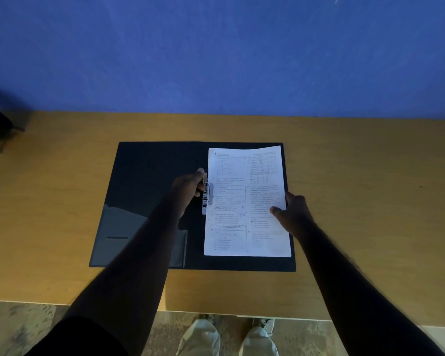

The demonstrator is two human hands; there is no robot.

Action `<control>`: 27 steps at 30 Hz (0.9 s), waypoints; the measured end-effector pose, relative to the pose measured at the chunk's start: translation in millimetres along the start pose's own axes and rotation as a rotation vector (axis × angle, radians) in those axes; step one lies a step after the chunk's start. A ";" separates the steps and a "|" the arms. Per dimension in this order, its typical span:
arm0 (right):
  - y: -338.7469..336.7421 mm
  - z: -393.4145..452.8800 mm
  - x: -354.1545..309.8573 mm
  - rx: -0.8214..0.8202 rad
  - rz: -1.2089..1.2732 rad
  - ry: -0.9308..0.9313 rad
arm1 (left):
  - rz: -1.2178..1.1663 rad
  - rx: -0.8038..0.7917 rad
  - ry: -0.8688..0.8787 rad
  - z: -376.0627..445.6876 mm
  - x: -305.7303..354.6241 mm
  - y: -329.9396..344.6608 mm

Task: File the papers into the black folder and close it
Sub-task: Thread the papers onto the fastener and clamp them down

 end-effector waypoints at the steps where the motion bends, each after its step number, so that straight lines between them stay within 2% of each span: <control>1: -0.7 0.3 1.9 0.012 -0.003 0.009 | -0.007 -0.002 -0.007 -0.7 -0.3 -1.0; 7: -4.4 -3.2 -4.6 0.065 0.008 -0.024 | -0.033 -0.006 -0.014 -7.7 -3.7 -4.0; 21: -0.4 13.9 11.0 -0.024 -0.055 0.011 | -0.033 -0.024 0.043 -18.5 -6.8 -7.6; 24: -6.9 3.3 0.5 0.007 -0.100 -0.036 | -0.010 -0.038 0.058 -22.4 -8.8 -9.1; 27: -11.3 -13.5 -5.8 0.109 -0.183 -0.108 | -0.021 -0.049 0.061 -26.7 -12.3 -11.1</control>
Point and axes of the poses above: each hand's wrist, its own z-axis towards the middle knuckle, its own y-axis out of the palm, x = y × z, the point moved 2 cm from there along z, towards the middle knuckle, and after that the axes turned 14 degrees about x, right-handed, at the moved point
